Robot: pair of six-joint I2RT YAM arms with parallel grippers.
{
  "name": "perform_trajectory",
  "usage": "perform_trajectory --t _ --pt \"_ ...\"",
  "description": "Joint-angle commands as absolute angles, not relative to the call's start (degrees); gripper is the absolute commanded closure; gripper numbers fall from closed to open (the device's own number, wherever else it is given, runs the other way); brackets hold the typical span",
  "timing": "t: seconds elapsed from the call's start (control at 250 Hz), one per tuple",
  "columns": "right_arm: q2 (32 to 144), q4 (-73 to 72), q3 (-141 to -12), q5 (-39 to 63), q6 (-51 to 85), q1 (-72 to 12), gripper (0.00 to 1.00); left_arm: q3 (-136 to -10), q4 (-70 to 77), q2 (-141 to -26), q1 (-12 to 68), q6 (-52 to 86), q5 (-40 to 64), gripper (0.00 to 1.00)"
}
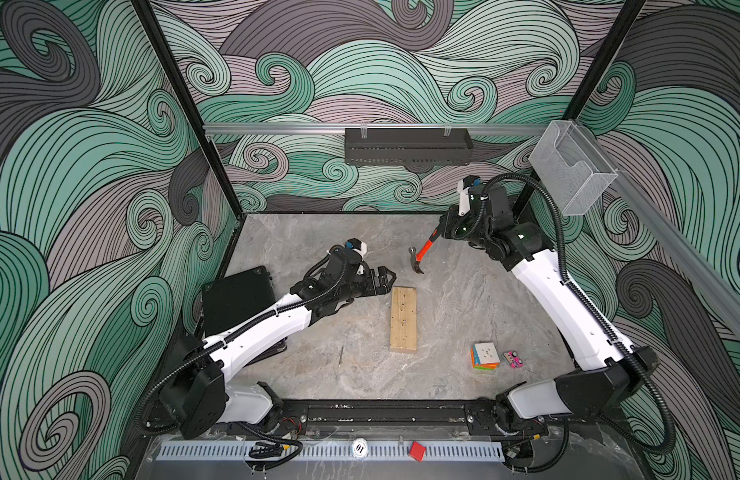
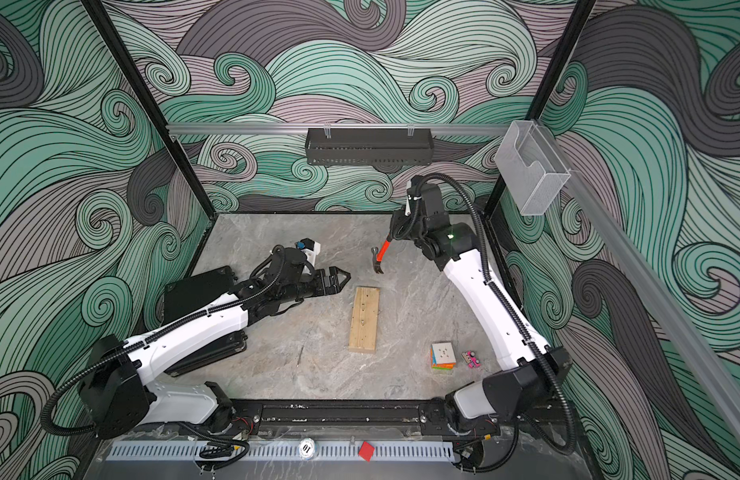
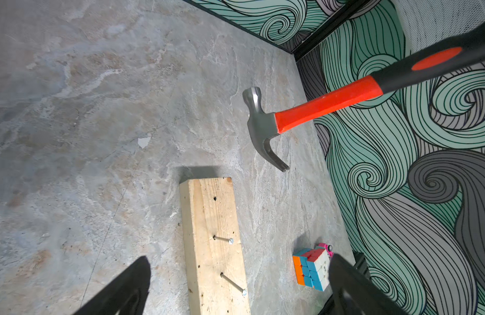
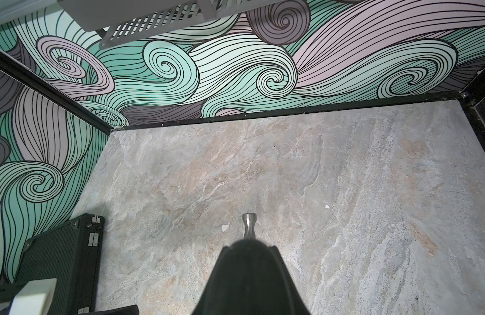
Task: Use a claw hammer to pull out a nail
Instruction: Remove the nail from the mounting plate.
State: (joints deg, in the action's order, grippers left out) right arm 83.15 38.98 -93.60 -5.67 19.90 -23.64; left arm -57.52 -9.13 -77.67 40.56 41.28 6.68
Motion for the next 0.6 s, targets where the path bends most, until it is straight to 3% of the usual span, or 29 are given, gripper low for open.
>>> perform_trajectory --t 0.0,0.595 --pt "79.91 35.54 -94.13 -7.05 19.78 -23.29 0.92 -60.38 -8.83 -78.69 40.21 39.28 9.56 0.01" --pt "78.15 36.56 -93.18 -8.53 19.69 -23.04 0.92 -63.6 -13.33 -86.25 39.89 33.87 17.2 0.01"
